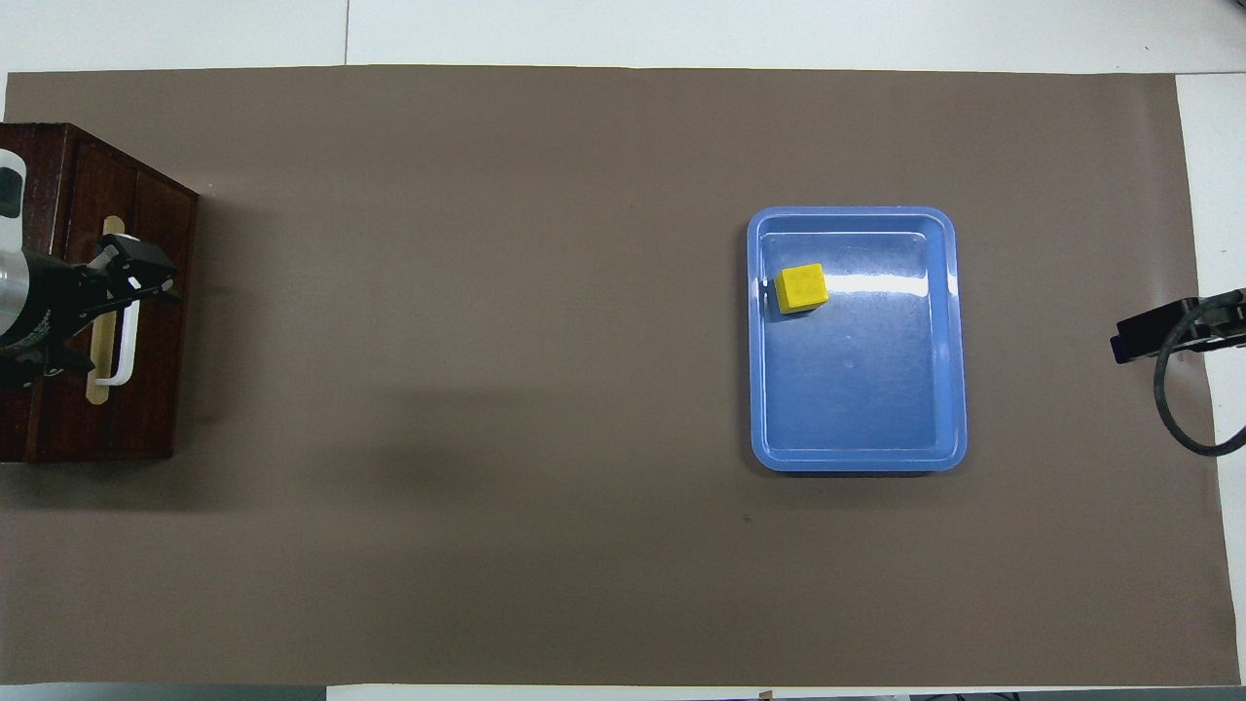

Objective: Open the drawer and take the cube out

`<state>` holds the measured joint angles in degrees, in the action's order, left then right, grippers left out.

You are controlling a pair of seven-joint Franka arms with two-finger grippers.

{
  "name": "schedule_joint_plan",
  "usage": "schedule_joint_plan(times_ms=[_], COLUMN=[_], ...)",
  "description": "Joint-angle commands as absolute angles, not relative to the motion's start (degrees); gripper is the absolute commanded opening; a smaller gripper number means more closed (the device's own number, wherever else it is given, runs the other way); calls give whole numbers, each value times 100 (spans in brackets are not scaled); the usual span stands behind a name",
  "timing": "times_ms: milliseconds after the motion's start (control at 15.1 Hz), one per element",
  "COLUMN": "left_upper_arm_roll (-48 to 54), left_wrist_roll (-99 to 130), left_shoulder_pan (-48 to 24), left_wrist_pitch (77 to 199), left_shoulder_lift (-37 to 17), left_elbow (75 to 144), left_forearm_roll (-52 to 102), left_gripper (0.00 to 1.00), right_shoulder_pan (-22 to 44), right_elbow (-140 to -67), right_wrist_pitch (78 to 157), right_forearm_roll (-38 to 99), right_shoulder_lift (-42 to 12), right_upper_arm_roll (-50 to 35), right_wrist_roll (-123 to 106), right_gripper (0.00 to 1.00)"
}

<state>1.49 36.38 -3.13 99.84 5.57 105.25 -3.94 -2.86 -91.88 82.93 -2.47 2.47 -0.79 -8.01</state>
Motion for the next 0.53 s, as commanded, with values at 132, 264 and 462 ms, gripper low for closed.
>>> schedule_joint_plan(times_ms=[132,264,462], left_upper_arm_roll=[62,88,254], left_wrist_roll=[1717,1696,1714], left_shoulder_pan=[-325,-325,-413], left_wrist_pitch=[9703,9686,9756], left_shoulder_lift=[650,650,659], left_elbow=[10459,10450,10450], left_forearm_roll=[-299,-290,-264], left_gripper=[100,100,100], right_shoulder_pan=[-536,-545,-545], right_elbow=[-9229,-9237,-9228], right_wrist_pitch=[8393,8472,8455], right_forearm_roll=[-273,-264,-255], right_shoulder_lift=[237,237,228], right_upper_arm_roll=[-193,-193,-193], right_wrist_roll=[-932,-914,-896], right_gripper=[100,100,100])
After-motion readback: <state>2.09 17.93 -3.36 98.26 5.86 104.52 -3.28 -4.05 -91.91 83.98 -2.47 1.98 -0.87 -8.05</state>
